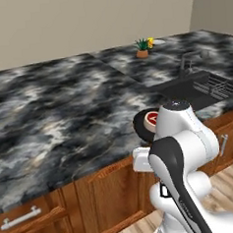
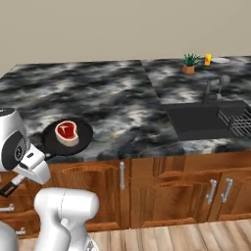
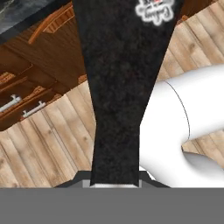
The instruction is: Pick up the pan with the steak in it and place it on the dining table. Then place the steak on the plate.
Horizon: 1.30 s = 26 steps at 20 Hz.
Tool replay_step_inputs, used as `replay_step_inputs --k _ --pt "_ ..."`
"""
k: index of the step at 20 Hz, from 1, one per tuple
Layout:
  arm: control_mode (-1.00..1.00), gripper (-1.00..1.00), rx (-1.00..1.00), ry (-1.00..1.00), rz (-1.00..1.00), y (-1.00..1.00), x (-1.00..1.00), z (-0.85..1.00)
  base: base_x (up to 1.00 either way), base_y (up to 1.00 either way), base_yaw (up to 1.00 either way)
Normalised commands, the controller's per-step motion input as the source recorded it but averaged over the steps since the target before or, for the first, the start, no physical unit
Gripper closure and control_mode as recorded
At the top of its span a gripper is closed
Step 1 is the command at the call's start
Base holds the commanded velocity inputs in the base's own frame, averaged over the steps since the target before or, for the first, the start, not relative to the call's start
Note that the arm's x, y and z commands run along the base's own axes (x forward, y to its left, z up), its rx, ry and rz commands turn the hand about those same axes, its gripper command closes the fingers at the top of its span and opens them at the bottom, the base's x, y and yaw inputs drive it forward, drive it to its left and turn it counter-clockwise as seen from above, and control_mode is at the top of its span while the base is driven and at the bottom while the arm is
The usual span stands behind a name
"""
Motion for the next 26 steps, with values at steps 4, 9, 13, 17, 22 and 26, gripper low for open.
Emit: replay_step_inputs --k 4,9,13,17,22,26 --pt "1.00 1.00 0.00 0.00 0.00 0.00 0.00 0.00 -0.21 -0.05 0.45" --pt "1.00 1.00 0.00 0.00 0.00 0.00 0.00 0.00 -0.10 -0.05 0.12" --pt "1.00 1.00 0.00 0.00 0.00 0.00 0.00 0.00 0.08 -0.18 0.03" --pt "1.00 1.00 0.00 0.00 0.00 0.00 0.00 0.00 0.22 -0.81 0.11" --pt "1.00 1.00 0.00 0.00 0.00 0.00 0.00 0.00 0.22 -0.94 0.07" --pt "1.00 1.00 0.00 0.00 0.00 0.00 0.00 0.00 0.22 -1.00 0.05"
